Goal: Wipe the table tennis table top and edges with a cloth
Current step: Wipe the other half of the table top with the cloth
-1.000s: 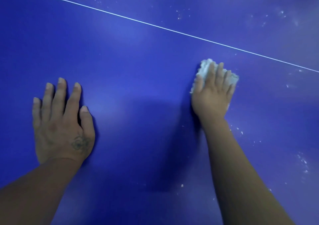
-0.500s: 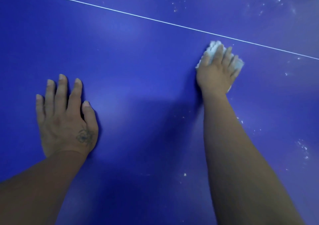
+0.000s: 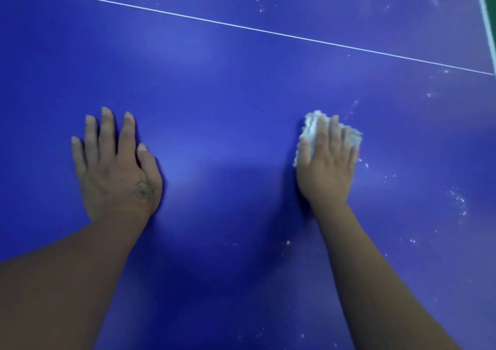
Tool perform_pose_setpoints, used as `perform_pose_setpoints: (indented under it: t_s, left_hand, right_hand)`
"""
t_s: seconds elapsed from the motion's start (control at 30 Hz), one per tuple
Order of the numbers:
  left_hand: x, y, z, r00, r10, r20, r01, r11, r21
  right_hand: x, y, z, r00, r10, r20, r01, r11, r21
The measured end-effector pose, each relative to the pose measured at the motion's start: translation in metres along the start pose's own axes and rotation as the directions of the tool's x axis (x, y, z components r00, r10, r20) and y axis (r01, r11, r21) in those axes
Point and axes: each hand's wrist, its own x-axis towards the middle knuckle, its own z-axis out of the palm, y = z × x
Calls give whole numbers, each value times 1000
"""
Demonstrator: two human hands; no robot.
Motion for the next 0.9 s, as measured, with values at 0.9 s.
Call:
perform_pose_setpoints:
  t_s: [0.9]
  left_hand:
    - [-203, -81, -13, 954, 295, 52, -296, 955, 27]
  right_hand:
    - [-220, -93, 22, 869, -495, -21, 492, 858, 149]
